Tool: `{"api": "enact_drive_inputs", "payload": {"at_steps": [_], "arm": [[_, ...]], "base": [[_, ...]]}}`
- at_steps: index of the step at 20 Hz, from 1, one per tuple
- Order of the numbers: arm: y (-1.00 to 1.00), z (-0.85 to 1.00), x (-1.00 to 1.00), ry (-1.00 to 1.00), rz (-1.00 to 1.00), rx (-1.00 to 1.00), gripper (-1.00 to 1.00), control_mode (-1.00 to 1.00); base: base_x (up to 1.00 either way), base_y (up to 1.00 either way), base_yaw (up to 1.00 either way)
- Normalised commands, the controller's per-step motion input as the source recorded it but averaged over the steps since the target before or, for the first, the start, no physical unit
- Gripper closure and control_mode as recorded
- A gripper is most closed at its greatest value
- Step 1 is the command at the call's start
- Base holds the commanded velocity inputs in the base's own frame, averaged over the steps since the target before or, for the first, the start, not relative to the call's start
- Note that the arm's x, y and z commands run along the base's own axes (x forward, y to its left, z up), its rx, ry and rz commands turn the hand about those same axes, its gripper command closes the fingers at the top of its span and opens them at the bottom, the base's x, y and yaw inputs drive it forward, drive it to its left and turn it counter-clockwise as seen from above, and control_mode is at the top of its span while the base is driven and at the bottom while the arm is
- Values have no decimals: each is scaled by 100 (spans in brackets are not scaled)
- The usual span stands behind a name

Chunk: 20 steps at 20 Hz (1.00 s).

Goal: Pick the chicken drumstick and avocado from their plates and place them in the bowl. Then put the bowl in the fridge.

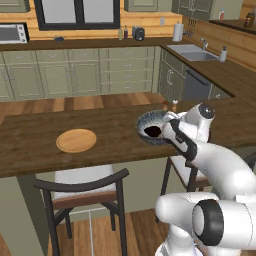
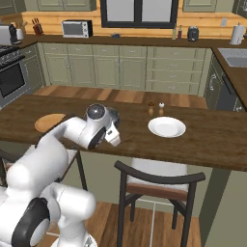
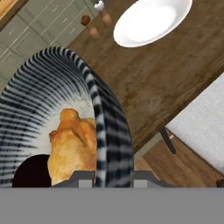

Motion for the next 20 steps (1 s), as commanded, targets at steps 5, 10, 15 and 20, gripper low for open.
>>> {"api": "enact_drive_inputs", "payload": {"at_steps": [5, 10, 15, 20], "arm": [[0, 98, -94, 3, -4, 17, 100, -100], [0, 52, -99, 3, 0, 20, 100, -100], [32, 1, -80, -12, 4, 6, 100, 100], [0, 0, 0, 0, 0, 0, 100, 100]], "base": [[0, 0, 0], [0, 0, 0], [-20, 20, 2], [-91, 100, 11]]}}
